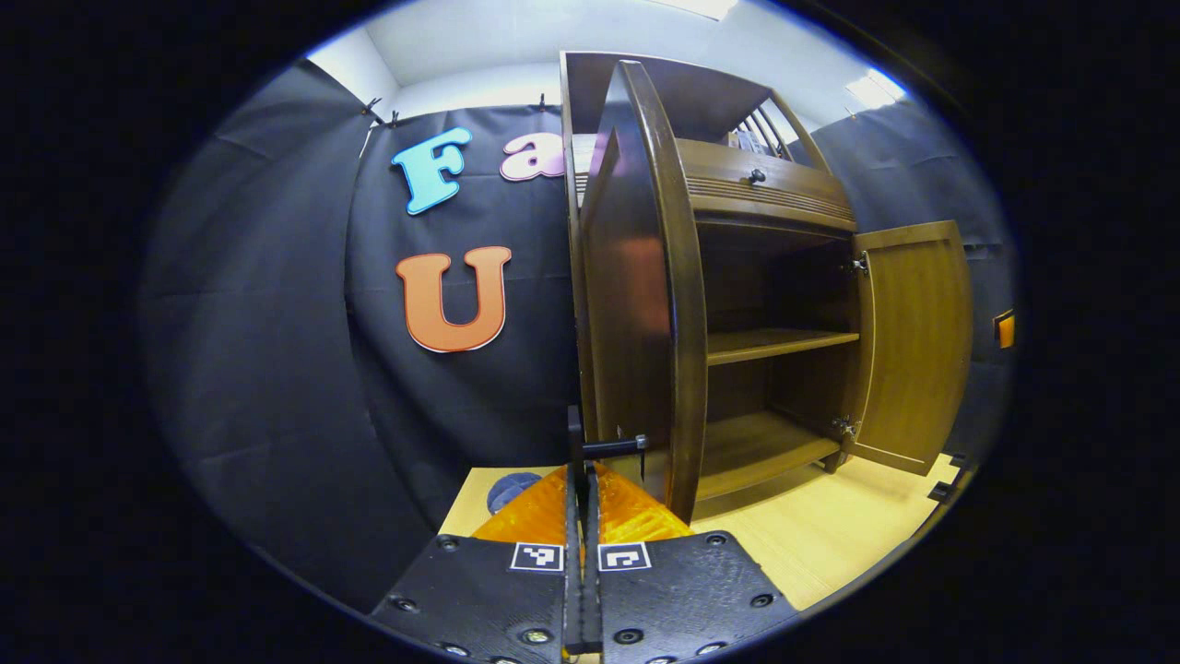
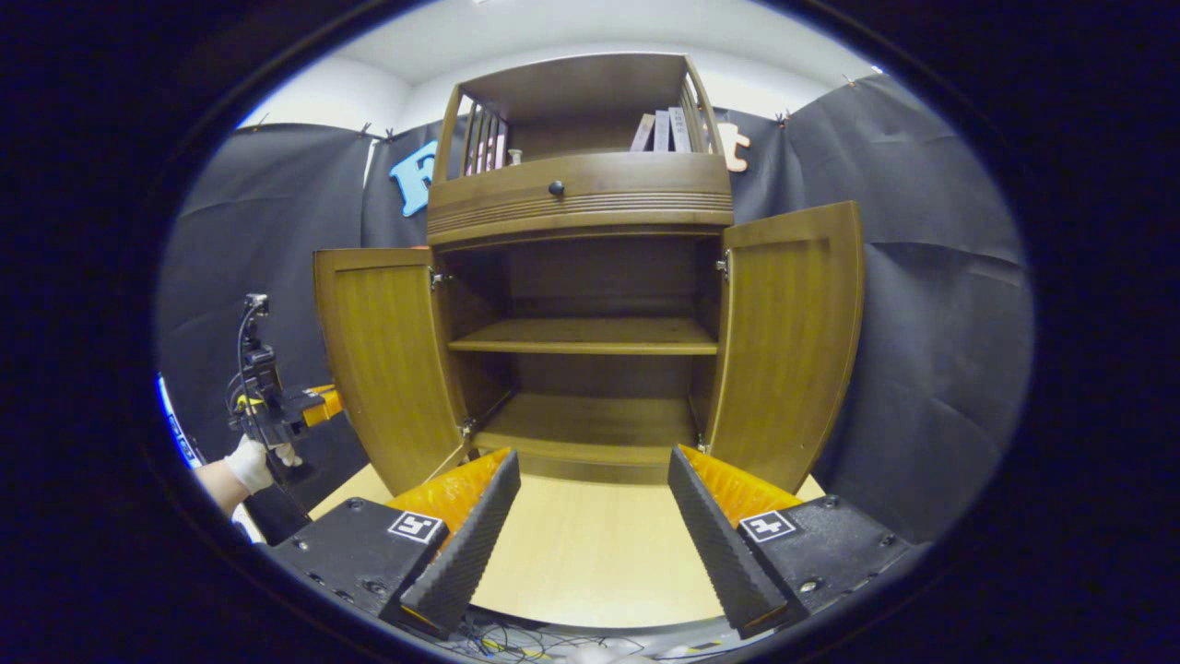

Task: Open the right door of the double-door shoe cabinet with the right hand, and open the left door with the left hand.

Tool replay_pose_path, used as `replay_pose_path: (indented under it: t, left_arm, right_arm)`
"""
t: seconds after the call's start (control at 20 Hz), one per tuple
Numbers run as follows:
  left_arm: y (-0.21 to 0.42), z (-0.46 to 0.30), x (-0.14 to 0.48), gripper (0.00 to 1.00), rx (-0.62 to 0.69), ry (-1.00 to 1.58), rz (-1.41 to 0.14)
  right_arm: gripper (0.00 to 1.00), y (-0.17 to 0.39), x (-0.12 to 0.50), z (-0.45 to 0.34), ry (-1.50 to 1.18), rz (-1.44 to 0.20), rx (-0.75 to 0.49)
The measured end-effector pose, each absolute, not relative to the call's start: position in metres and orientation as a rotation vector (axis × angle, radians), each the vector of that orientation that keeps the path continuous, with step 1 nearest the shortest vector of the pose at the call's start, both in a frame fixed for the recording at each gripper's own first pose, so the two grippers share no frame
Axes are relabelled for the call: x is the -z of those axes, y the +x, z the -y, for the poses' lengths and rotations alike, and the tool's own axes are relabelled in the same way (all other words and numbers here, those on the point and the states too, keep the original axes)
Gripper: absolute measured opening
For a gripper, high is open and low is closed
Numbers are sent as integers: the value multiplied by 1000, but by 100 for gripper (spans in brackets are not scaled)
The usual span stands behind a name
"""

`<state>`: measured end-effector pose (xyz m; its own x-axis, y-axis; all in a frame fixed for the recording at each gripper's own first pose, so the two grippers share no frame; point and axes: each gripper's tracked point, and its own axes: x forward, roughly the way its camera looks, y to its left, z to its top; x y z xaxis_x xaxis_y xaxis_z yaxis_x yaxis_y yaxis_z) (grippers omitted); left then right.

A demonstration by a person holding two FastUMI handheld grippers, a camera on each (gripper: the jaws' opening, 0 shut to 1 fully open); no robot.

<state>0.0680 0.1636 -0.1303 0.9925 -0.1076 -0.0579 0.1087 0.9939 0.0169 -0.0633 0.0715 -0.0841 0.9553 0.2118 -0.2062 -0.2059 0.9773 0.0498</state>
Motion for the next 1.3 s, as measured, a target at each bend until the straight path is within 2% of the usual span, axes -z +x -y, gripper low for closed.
replay_pose_path:
  t: [0.4, 0.45, 0.5, 0.65, 0.7, 0.8, 0.85, 0.9, 1.05, 1.1, 1.2, 1.3]
  left_arm:
    - [71, -187, 133, 0, 153, -33, -75]
    - [65, -192, 132, 9, 146, -30, -81]
    - [61, -196, 130, 0, 126, -12, -76]
    - [48, -201, 131, 31, 104, 40, -82]
    - [43, -204, 131, 34, 95, 61, -83]
    - [36, -203, 135, 16, 101, 66, -98]
    - [33, -200, 136, 48, 109, 56, -110]
    - [26, -203, 138, 45, 93, 59, -117]
    - [10, -206, 136, 77, 43, 52, -137]
    - [3, -203, 131, 80, 36, 51, -136]
    - [-11, -199, 118, 95, 14, 72, -121]
    - [-21, -195, 103, 96, -26, 78, -112]
  right_arm:
    - [100, -64, 83, -74, 21, -215, -220]
    - [100, -63, 82, -73, 22, -213, -218]
    - [100, -62, 82, -72, 23, -211, -215]
    - [100, -55, 84, -72, 25, -216, -214]
    - [100, -54, 85, -73, 24, -217, -216]
    - [100, -52, 85, -75, 21, -217, -223]
    - [100, -51, 86, -77, 20, -218, -227]
    - [100, -50, 86, -78, 19, -218, -231]
    - [100, -48, 86, -81, 13, -218, -239]
    - [100, -47, 86, -80, 13, -218, -240]
    - [100, -48, 85, -80, 14, -216, -239]
    - [100, -48, 81, -79, 16, -206, -235]
